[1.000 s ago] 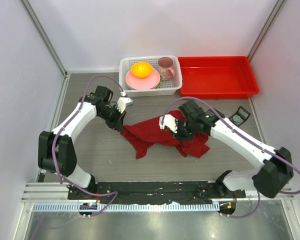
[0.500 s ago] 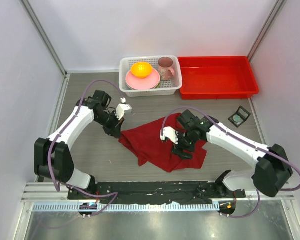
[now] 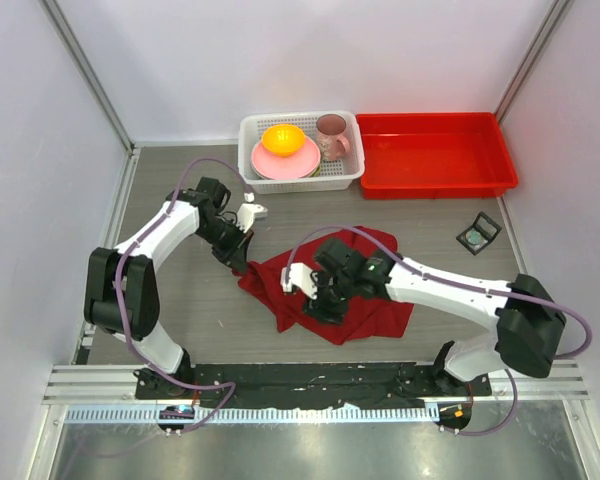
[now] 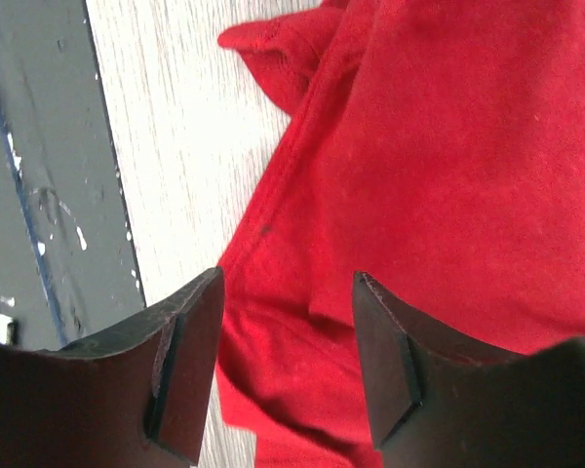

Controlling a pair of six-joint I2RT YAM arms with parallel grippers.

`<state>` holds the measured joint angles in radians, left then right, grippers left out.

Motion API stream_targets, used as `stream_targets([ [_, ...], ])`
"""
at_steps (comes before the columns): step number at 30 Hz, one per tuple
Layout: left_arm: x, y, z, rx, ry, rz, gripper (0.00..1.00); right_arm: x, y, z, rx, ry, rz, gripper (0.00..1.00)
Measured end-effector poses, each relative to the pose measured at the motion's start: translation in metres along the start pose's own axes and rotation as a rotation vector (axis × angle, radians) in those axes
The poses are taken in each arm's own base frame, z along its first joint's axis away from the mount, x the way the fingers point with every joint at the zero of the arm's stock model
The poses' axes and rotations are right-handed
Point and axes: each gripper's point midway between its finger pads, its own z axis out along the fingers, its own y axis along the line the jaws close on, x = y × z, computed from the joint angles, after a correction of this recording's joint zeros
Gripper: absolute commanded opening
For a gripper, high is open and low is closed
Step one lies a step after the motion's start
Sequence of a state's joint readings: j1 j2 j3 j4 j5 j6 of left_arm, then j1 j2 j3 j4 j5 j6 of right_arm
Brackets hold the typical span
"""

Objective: Pin the brooch onto the clothing

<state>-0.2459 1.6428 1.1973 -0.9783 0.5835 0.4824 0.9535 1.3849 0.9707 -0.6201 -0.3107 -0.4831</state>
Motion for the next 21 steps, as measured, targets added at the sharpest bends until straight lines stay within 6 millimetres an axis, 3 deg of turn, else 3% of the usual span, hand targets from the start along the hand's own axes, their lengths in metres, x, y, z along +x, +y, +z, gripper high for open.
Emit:
stream_targets([
  [4, -0.002, 0.002, -0.002, -0.006, -0.008, -0.01, 0.0, -0.002, 0.007, 0.023, 0.017, -0.002, 0.014, 0.6],
  [11, -0.003, 0.003, -0.002, -0.008, -0.015, -0.022, 0.0, 0.024, 0.028, 0.047, 0.002, 0.047, 0.033, 0.6],
  [16, -0.004, 0.004, -0.002, -0.012, -0.021, -0.027, 0.0, 0.031, 0.036, 0.058, 0.009, 0.084, 0.03, 0.61],
  [21, -0.005, 0.005, -0.002, -0.015, -0.025, -0.024, 0.0, 0.028, 0.029, 0.061, 0.068, 0.08, 0.012, 0.62],
])
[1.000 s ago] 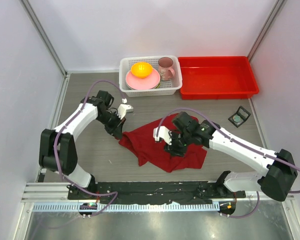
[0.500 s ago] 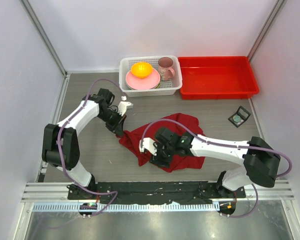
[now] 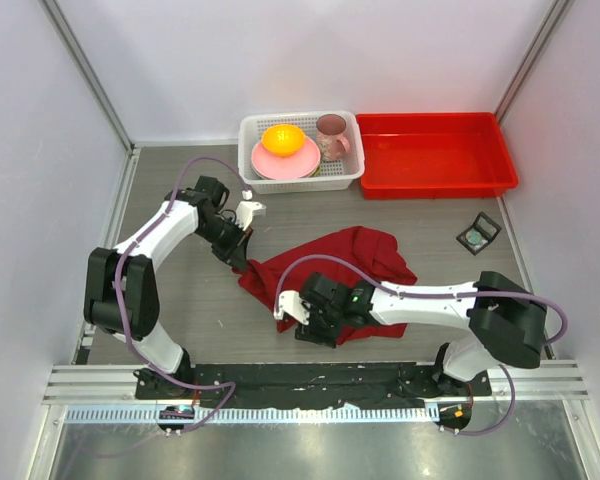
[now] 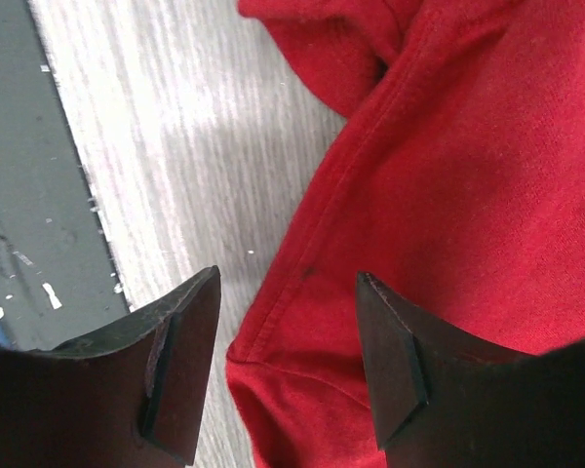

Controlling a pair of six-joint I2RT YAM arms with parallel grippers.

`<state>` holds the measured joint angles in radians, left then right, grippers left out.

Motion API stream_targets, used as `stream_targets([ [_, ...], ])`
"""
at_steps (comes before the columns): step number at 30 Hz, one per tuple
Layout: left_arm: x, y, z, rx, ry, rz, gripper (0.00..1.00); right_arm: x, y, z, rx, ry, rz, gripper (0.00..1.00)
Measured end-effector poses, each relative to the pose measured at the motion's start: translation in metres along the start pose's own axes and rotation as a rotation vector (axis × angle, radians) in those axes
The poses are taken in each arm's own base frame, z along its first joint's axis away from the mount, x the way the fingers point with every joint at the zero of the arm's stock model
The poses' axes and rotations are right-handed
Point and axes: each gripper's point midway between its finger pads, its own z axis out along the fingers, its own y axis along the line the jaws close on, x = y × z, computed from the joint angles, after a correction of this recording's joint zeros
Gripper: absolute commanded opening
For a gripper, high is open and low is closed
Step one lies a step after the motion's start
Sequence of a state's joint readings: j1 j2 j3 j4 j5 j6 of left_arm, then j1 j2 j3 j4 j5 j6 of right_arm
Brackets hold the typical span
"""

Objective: Pin the brooch onto the clothing

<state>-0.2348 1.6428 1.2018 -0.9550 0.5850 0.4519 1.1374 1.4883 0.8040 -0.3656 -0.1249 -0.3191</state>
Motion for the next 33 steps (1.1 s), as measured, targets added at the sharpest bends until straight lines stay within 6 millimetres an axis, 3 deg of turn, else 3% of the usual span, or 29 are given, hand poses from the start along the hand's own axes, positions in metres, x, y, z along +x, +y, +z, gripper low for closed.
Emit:
stream_targets([
  [4, -0.001, 0.001, 0.0, -0.002, -0.003, 0.002, 0.0, 0.009, -0.003, 0.013, 0.025, 0.073, 0.011, 0.54],
  [5, -0.001, 0.001, 0.0, -0.002, -0.003, 0.003, 0.0, 0.003, -0.005, 0.015, 0.04, 0.071, 0.011, 0.47],
  [7, -0.001, 0.001, 0.0, -0.002, -0.003, 0.004, 0.0, -0.006, -0.003, 0.02, 0.05, 0.071, -0.004, 0.16],
  [9, -0.001, 0.001, 0.0, -0.003, -0.005, 0.002, 0.0, -0.01, -0.001, 0.022, 0.064, 0.069, -0.017, 0.01],
  [14, 0.0, 0.003, -0.002, -0.006, -0.007, -0.006, 0.0, -0.004, -0.012, 0.015, 0.12, 0.097, -0.03, 0.01],
  [17, -0.003, 0.004, -0.005, -0.008, -0.013, -0.007, 0.0, 0.009, -0.039, -0.004, 0.15, 0.121, 0.001, 0.01],
  [21, -0.019, -0.002, -0.019, -0.015, -0.067, 0.028, 0.0, 0.009, -0.126, -0.06, 0.303, 0.048, 0.169, 0.01],
  [22, -0.025, -0.007, -0.025, -0.012, -0.09, 0.041, 0.0, 0.004, -0.155, -0.086, 0.372, 0.002, 0.212, 0.01],
  [23, -0.03, -0.012, -0.031, -0.008, -0.108, 0.056, 0.0, -0.007, -0.163, -0.1, 0.403, -0.037, 0.207, 0.01],
  [24, -0.035, -0.019, -0.037, -0.003, -0.13, 0.081, 0.0, -0.01, -0.185, -0.128, 0.468, -0.085, 0.239, 0.01],
  [25, -0.04, -0.027, -0.044, -0.001, -0.152, 0.107, 0.0, -0.019, -0.195, -0.151, 0.515, -0.138, 0.238, 0.01],
  [27, -0.044, -0.049, -0.054, 0.002, -0.178, 0.185, 0.0, -0.033, -0.204, -0.195, 0.593, -0.231, 0.223, 0.01],
  [30, -0.045, -0.106, -0.056, 0.047, -0.183, 0.373, 0.05, -0.041, -0.2, -0.25, 0.691, -0.333, 0.19, 0.01],
  [32, -0.037, -0.152, -0.051, 0.104, -0.174, 0.526, 0.22, -0.037, -0.196, -0.27, 0.736, -0.357, 0.182, 0.01],
  [33, -0.031, -0.168, -0.048, 0.121, -0.165, 0.588, 0.36, -0.033, -0.195, -0.277, 0.756, -0.361, 0.177, 0.01],
])
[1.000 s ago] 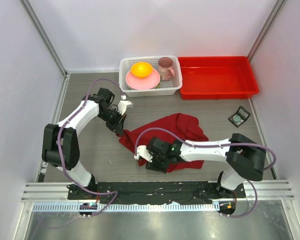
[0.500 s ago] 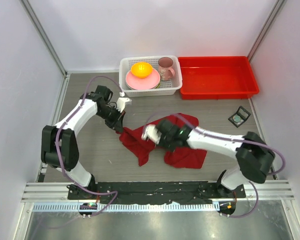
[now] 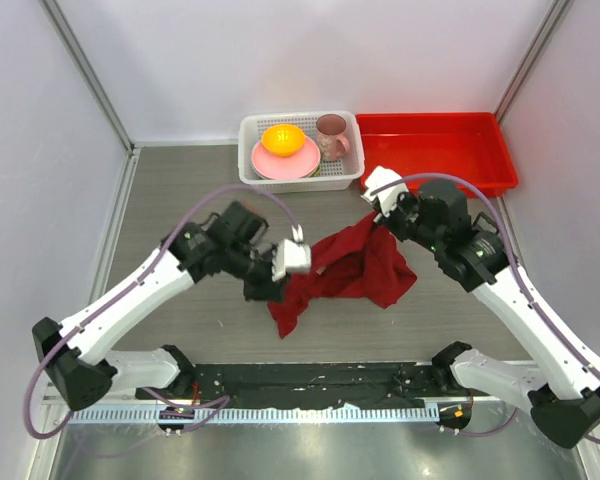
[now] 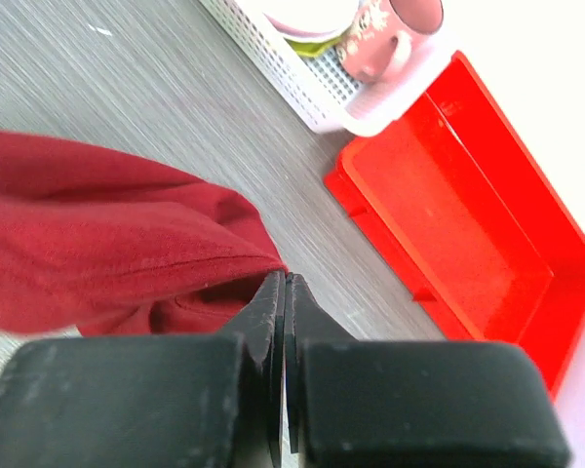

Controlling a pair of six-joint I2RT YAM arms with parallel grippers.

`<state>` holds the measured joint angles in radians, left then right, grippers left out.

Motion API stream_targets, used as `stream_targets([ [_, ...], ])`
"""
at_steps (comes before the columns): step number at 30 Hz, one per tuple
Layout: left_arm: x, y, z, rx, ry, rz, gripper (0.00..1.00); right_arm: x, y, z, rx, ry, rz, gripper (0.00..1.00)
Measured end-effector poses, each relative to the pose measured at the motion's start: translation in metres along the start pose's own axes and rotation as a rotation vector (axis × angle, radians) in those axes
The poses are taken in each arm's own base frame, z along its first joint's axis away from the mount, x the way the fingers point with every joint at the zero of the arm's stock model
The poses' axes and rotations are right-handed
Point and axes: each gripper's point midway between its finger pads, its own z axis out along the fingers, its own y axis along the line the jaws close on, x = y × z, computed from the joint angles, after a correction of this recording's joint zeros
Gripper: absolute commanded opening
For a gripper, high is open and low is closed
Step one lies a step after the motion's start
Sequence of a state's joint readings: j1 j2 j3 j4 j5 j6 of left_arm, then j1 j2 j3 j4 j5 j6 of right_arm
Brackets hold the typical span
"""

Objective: Pin the brooch onto the clothing

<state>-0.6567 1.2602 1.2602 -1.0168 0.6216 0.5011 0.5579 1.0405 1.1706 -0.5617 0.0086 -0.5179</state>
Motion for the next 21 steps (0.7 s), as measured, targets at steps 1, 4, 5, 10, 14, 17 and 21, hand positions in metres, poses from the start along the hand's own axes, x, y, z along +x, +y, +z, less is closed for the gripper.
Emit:
stream_targets([
  [1, -0.002, -0.02, 0.005, 0.034, 0.011, 0.062, 0.41, 0.004, -0.003, -0.005, 0.017, 0.002, -0.004, 0.01],
  [4, 0.004, -0.058, 0.017, 0.114, 0.051, 0.163, 0.5, 0.027, -0.005, -0.014, 0.04, 0.043, -0.017, 0.01],
  [5, 0.009, -0.058, 0.02, 0.109, 0.068, 0.164, 0.52, 0.036, -0.004, -0.016, 0.043, 0.064, -0.02, 0.01],
  [10, 0.055, -0.036, 0.04, 0.012, 0.142, 0.135, 0.64, 0.068, 0.003, -0.021, 0.041, 0.143, -0.03, 0.01],
  [14, 0.095, -0.027, 0.055, -0.039, 0.185, 0.136, 0.65, 0.078, 0.006, -0.025, 0.045, 0.158, -0.03, 0.01],
  [17, 0.098, -0.015, 0.066, -0.075, 0.184, 0.162, 0.65, 0.08, 0.006, -0.027, 0.051, 0.162, -0.03, 0.01],
  [21, 0.088, 0.006, 0.087, -0.091, 0.17, 0.236, 0.64, 0.08, 0.006, -0.029, 0.054, 0.158, -0.029, 0.01],
])
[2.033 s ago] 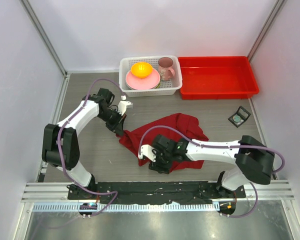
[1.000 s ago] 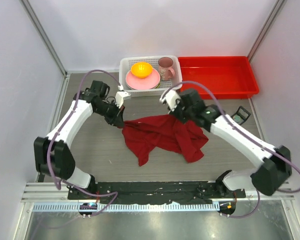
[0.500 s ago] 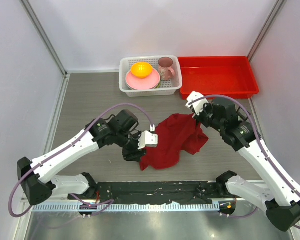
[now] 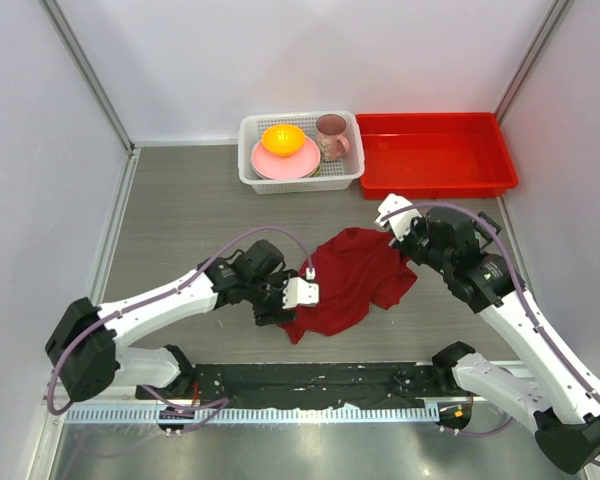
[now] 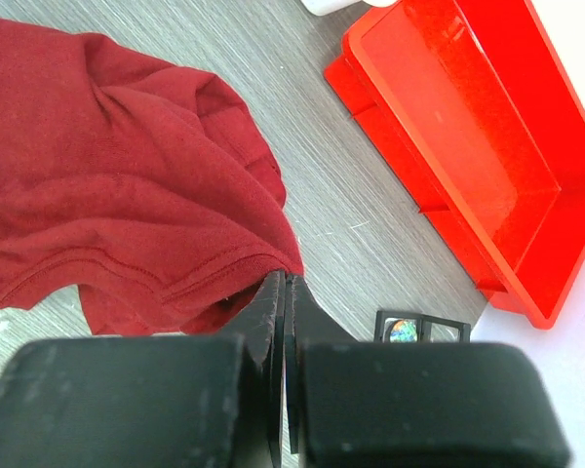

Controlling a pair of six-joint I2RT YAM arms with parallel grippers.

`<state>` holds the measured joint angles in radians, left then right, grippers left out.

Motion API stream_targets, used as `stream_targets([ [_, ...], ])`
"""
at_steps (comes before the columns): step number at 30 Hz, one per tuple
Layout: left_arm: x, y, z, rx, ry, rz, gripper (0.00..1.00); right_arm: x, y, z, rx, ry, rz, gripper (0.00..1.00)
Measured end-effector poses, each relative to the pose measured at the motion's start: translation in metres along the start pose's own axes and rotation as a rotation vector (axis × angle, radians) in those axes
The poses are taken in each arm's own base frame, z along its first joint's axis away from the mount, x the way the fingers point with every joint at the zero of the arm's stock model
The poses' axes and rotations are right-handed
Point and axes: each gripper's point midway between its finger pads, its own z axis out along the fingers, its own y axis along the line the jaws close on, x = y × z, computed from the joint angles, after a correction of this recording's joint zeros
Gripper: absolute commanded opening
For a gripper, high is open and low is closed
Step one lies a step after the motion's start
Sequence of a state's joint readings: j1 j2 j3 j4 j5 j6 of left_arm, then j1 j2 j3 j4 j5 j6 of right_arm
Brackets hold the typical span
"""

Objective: Pin the brooch onto the clothing

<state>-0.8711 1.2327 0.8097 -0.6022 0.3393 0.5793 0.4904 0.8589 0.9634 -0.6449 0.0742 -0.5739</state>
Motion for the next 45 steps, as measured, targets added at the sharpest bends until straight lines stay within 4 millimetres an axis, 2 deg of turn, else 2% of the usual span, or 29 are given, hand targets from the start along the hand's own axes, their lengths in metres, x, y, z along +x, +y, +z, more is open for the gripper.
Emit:
stream_targets([
  [4, -0.014, 0.003, 0.013, 0.048, -0.014, 0.092, 0.59, 0.003, 0.002, 0.0, -0.002, 0.006, 0.0, 0.01],
  [10, -0.068, -0.003, 0.026, 0.124, -0.067, 0.283, 0.51, 0.006, 0.003, 0.001, -0.003, 0.015, 0.009, 0.01],
  [12, -0.079, -0.008, 0.032, 0.146, -0.068, 0.34, 0.5, 0.006, 0.003, 0.001, -0.003, 0.014, 0.016, 0.01],
  [19, -0.062, -0.028, 0.05, 0.218, 0.018, 0.461, 0.52, 0.007, 0.002, -0.002, 0.012, 0.018, 0.043, 0.01],
  [31, -0.046, -0.033, 0.077, 0.2, 0.133, 0.526, 0.57, 0.007, 0.003, -0.002, 0.012, 0.018, 0.066, 0.01],
  [34, -0.039, -0.033, 0.085, 0.2, 0.176, 0.533, 0.42, 0.007, 0.003, -0.002, 0.012, 0.018, 0.072, 0.01],
  [35, -0.038, -0.032, 0.087, 0.198, 0.188, 0.529, 0.31, 0.007, 0.003, -0.002, 0.012, 0.018, 0.074, 0.01],
  [37, -0.036, -0.028, 0.089, 0.183, 0.212, 0.525, 0.2, 0.007, 0.003, -0.002, 0.012, 0.018, 0.076, 0.01],
  [38, -0.035, -0.026, 0.088, 0.171, 0.223, 0.52, 0.08, 0.007, 0.003, -0.002, 0.013, 0.017, 0.076, 0.01],
  [39, -0.035, -0.024, 0.086, 0.159, 0.23, 0.515, 0.03, 0.007, 0.003, -0.002, 0.012, 0.018, 0.076, 0.01],
  [40, -0.036, -0.022, 0.084, 0.143, 0.236, 0.505, 0.0, 0.007, 0.003, -0.002, 0.013, 0.018, 0.076, 0.01],
  [43, -0.042, -0.013, 0.068, 0.088, 0.227, 0.451, 0.0, 0.006, 0.002, -0.003, 0.014, 0.015, 0.075, 0.01],
  [45, -0.051, -0.004, 0.043, 0.036, 0.181, 0.378, 0.0, 0.001, -0.001, -0.006, 0.019, 0.006, 0.069, 0.01],
])
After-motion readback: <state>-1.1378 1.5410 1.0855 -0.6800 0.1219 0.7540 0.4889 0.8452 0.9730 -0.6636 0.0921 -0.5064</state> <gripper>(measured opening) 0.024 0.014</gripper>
